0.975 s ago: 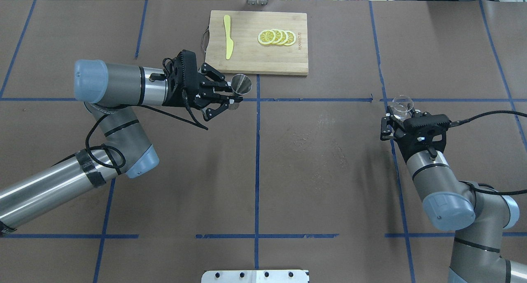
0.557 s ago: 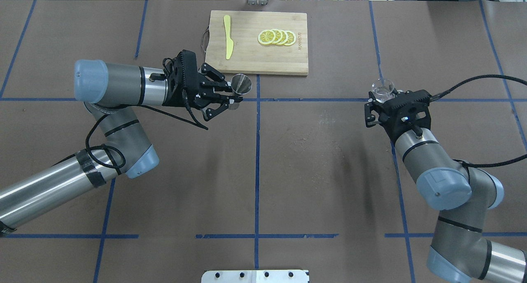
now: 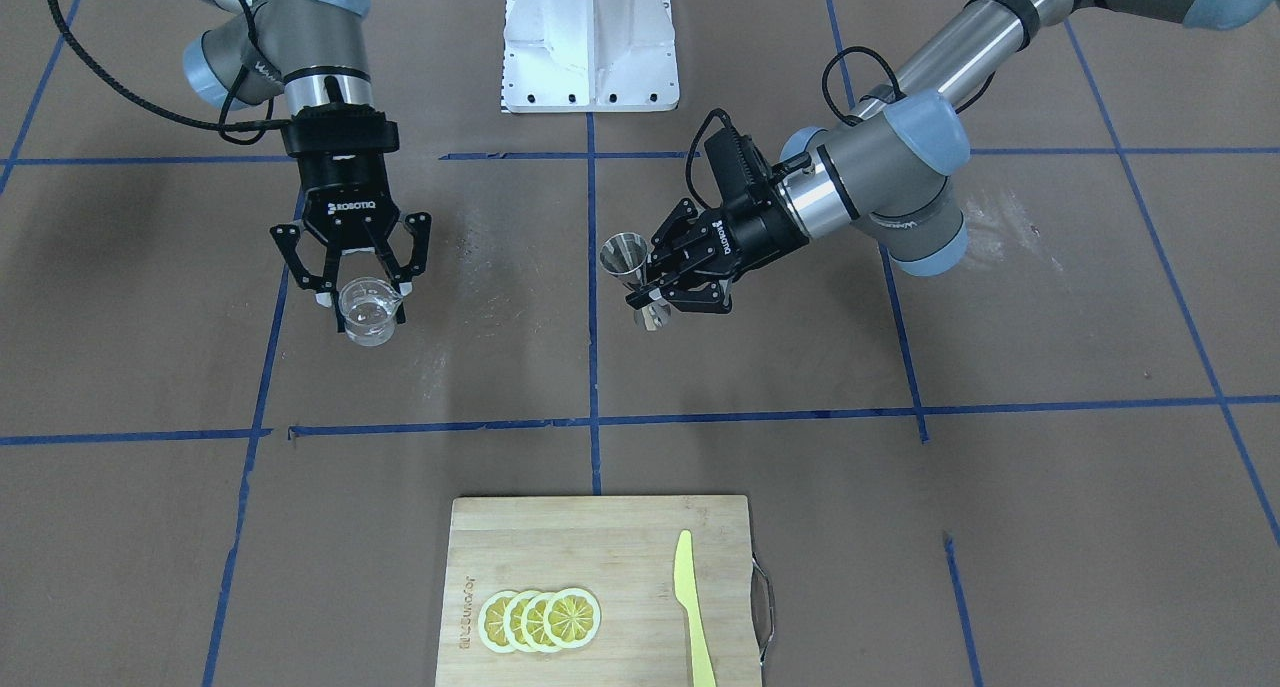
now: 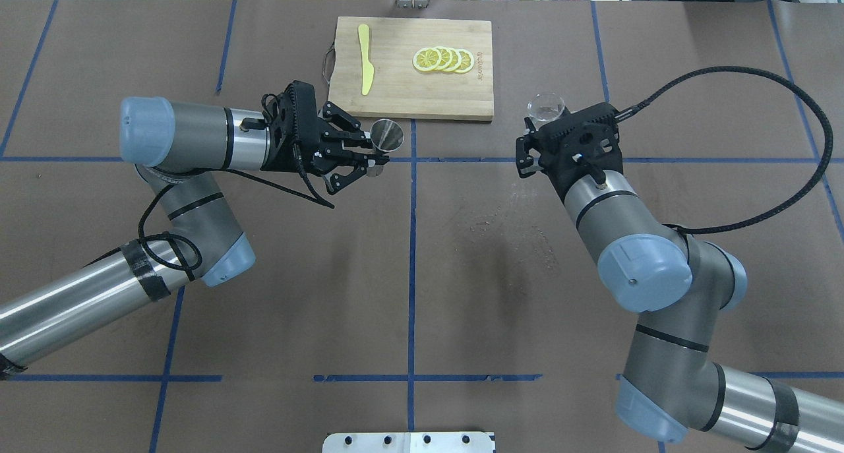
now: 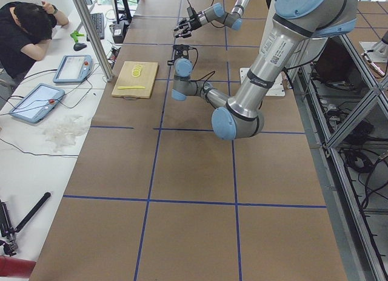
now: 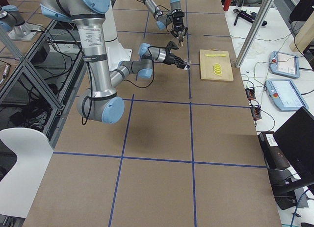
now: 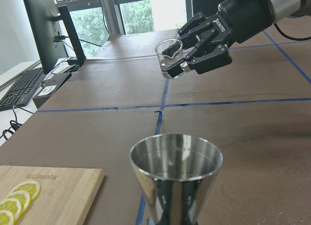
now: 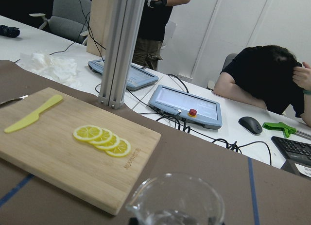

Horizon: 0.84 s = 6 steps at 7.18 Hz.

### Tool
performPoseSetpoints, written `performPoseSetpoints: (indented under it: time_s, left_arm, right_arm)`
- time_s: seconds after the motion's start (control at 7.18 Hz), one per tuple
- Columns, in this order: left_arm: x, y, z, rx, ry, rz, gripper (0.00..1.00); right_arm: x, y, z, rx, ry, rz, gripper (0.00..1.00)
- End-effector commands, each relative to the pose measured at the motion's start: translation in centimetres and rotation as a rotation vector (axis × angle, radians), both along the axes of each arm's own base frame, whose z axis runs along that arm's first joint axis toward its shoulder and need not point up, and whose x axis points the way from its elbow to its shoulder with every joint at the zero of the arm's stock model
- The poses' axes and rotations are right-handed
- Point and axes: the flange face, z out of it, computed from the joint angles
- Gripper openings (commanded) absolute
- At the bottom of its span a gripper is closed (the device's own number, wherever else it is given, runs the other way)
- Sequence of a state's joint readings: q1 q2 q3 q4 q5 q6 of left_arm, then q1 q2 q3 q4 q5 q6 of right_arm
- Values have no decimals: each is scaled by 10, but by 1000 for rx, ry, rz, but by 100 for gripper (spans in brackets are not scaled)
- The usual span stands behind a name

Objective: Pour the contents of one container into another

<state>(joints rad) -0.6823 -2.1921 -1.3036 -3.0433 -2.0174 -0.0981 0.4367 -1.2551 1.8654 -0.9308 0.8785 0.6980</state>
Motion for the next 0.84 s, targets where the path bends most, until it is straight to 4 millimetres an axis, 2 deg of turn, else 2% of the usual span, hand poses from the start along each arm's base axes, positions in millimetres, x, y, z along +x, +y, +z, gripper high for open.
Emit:
performPoseSetpoints:
  time_s: [0.0, 0.14, 0.7]
  left_arm:
    - [2, 0, 1, -6, -7, 1, 0]
    - [1, 0, 0, -8, -5, 2, 0]
    - [4, 1, 1, -76, 6, 20, 0]
  right_arm:
    - [-12, -3, -50, -10, 17, -2, 0]
    - [-19, -6, -68, -25, 52, 2, 0]
    - [-19, -4, -74, -28, 82, 22, 0]
